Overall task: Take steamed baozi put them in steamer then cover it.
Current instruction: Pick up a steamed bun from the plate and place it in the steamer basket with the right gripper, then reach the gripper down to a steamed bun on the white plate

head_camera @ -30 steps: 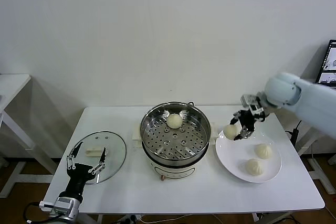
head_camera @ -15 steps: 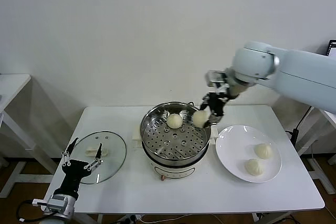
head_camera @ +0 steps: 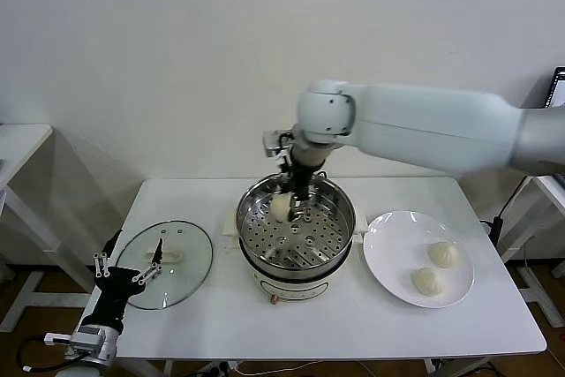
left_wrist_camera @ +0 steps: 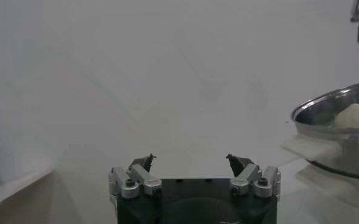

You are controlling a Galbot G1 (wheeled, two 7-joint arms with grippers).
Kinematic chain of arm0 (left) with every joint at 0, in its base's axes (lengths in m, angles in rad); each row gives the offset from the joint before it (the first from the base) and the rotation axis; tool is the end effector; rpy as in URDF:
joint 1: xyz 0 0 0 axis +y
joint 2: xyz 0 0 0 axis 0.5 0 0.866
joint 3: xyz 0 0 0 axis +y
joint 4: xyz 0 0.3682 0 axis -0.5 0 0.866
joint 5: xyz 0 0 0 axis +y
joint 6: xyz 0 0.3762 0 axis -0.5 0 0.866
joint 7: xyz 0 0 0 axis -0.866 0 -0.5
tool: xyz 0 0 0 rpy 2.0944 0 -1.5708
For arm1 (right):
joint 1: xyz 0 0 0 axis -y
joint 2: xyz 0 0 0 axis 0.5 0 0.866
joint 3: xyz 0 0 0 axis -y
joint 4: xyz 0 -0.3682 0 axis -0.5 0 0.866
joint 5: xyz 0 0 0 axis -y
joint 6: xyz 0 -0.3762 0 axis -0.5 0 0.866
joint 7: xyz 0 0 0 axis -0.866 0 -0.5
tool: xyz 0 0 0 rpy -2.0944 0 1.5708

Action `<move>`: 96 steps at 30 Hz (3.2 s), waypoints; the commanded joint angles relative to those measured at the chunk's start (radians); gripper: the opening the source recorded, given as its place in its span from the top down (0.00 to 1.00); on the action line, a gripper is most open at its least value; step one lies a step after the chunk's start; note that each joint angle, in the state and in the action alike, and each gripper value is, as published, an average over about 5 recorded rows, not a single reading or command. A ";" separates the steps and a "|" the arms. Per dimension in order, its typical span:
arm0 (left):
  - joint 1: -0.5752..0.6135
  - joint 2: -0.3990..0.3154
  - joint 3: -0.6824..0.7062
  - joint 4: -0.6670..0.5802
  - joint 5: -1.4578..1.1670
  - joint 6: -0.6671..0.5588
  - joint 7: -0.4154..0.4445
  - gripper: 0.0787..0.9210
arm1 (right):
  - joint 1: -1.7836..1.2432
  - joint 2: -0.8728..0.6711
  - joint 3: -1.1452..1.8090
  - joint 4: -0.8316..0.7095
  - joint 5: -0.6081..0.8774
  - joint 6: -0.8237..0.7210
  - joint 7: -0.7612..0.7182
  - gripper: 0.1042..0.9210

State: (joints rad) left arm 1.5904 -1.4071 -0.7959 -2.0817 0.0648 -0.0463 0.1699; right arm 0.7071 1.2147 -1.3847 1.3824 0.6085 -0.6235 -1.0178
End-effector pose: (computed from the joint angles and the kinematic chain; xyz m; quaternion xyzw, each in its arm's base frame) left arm 0.1840 0.1171 -0.3067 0.0116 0.9850 0.1724 0.0008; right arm 0.5461 0.1739 -0.0231 0.5729 -0.5027 0.5407 0.3561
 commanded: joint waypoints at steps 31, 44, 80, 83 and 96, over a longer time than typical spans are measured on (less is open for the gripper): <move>0.005 0.002 -0.006 0.008 -0.002 0.004 0.008 0.12 | 0.030 -0.187 0.092 -0.005 -0.050 0.072 -0.102 0.12; 0.017 -0.007 -0.002 -0.019 0.003 0.008 0.000 0.12 | 0.008 -0.808 0.038 0.213 -0.322 0.407 -0.283 0.12; 0.024 -0.030 0.056 -0.009 0.055 -0.002 -0.021 0.12 | -0.883 -0.676 0.728 -0.076 -0.776 0.513 -0.180 0.12; 0.020 -0.031 0.059 -0.003 0.055 -0.002 -0.021 0.12 | -0.886 -0.666 0.728 -0.087 -0.785 0.515 -0.179 0.12; 0.011 -0.029 0.060 0.014 0.056 -0.001 -0.022 0.12 | -0.887 -0.639 0.723 -0.103 -0.791 0.515 -0.192 0.12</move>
State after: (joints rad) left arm 1.6025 -1.4369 -0.7356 -2.0749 0.1199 -0.0472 0.1476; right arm -0.1601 0.5632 -0.6777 1.2913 -0.1703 -0.1102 -1.2106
